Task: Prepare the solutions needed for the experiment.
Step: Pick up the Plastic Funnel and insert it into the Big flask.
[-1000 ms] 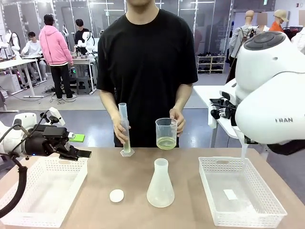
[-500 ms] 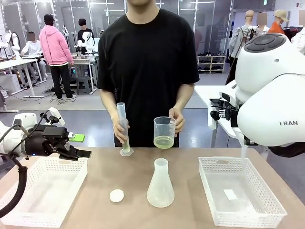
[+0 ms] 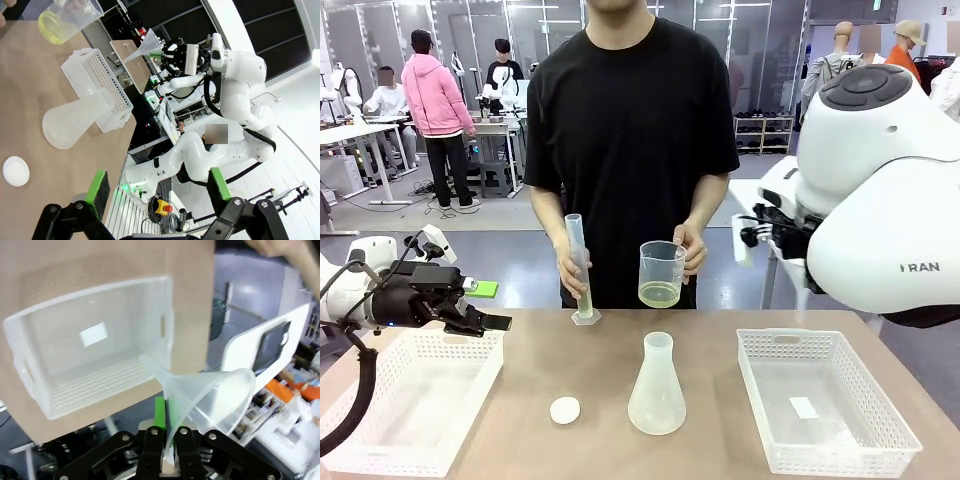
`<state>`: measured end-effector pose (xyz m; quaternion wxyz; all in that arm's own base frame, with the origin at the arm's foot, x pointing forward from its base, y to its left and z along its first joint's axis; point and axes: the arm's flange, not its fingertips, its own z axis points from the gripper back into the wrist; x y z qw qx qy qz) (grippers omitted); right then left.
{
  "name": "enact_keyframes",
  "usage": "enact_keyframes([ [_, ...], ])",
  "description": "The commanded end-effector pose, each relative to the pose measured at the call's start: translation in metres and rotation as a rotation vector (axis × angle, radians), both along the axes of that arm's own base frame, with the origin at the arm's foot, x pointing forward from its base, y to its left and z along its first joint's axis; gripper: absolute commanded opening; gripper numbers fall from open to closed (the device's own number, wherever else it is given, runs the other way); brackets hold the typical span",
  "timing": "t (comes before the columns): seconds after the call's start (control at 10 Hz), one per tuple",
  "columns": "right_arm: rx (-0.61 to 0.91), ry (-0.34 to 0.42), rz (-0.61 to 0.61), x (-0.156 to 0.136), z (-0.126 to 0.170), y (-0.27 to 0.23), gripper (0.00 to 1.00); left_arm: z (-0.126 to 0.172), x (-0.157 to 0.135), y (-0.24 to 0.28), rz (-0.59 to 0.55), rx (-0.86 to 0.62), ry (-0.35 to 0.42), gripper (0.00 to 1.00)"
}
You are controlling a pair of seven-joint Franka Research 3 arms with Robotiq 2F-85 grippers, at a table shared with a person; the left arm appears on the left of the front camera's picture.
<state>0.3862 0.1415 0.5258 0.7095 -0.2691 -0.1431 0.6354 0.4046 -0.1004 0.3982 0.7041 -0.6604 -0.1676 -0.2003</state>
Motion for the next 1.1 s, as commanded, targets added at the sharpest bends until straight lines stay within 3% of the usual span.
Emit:
enact_keyframes([
  [0.0,-0.031,-0.098,0.161,0.007,0.007,0.021,0.05,0.002,-0.001,0.001,-0.017,0.0,-0.005,1.0],
  [0.4,-0.067,-0.217,0.504,-0.01,0.029,0.085,0.05,0.002,-0.001,0.001,-0.017,0.0,-0.005,1.0],
  [0.8,-0.01,-0.219,0.838,-0.045,0.038,0.123,0.05,0.002,-0.001,0.001,-0.017,0.0,-0.005,1.0],
  [1.0,-0.023,-0.201,0.88,-0.062,0.038,0.131,0.05,0.002,-0.001,0.001,-0.017,0.0,-0.005,1.0],
])
